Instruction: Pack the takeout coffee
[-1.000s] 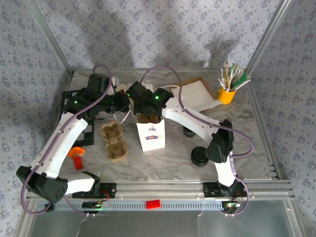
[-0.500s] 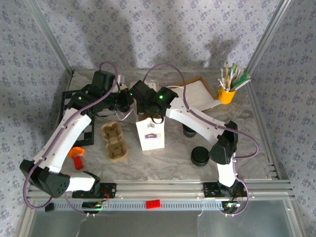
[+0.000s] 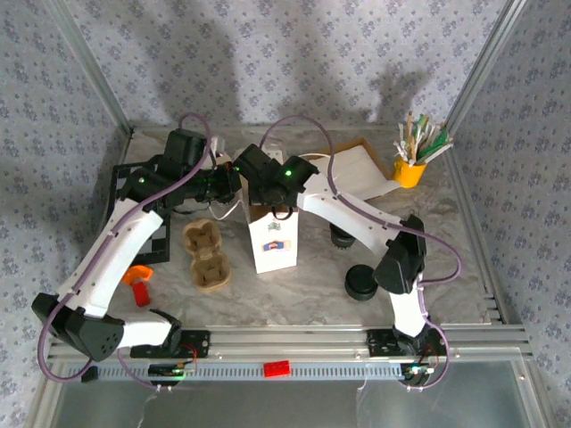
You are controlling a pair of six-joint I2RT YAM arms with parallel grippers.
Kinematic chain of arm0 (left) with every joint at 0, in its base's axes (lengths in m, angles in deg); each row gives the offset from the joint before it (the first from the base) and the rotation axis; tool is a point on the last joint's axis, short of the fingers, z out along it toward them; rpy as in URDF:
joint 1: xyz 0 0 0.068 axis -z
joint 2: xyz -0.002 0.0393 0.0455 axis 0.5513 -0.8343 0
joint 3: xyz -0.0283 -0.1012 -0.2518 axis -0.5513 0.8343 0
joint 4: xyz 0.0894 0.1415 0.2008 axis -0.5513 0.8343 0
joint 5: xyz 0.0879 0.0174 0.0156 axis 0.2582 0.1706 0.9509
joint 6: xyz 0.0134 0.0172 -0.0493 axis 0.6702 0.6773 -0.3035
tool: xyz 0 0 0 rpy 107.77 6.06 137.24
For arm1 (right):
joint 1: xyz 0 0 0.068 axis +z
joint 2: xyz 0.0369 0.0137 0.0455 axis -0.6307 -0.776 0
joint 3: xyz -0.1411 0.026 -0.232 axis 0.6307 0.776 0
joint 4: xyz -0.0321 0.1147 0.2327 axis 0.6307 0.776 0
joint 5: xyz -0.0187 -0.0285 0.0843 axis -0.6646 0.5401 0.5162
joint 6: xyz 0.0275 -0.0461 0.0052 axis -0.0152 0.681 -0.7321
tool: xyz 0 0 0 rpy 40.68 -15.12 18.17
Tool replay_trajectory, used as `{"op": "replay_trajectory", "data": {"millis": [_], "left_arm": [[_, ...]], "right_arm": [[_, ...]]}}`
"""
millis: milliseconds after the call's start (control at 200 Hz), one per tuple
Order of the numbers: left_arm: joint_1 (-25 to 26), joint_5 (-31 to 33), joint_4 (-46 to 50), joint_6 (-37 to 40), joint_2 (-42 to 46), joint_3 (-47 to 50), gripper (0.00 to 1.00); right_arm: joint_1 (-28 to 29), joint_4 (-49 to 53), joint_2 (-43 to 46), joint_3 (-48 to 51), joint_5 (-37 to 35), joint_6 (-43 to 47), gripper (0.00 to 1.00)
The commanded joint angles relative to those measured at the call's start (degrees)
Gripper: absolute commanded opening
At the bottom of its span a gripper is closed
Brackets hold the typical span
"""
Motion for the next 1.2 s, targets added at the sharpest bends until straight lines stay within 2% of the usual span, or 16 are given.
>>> {"op": "replay_trajectory", "data": {"millis": [0, 800, 1054, 1194], "left_arm": [[0.35, -0.45, -0.22, 0.62, 1.46, 0.69, 0.0], [0.38, 3.11, -1.55, -3.49, 1.86, 2.18, 0.0], [0.18, 3.25, -2.22, -3.69, 1.36, 2.51, 0.0], [0.14, 3.57, -2.52, -3.69, 0.92, 2.4, 0.0]], "right_arm": [[-0.81, -0.17, -2.67, -0.75, 1.07, 0.77, 0.0], [-5.43, -7.21, -12.46, 3.21, 7.26, 0.44, 0.0], [-6.23, -11.35, -13.75, 8.08, 8.59, 0.45, 0.0], [-5.81, -11.05, -10.36, 7.44, 8.5, -0.03, 0.0]]}}
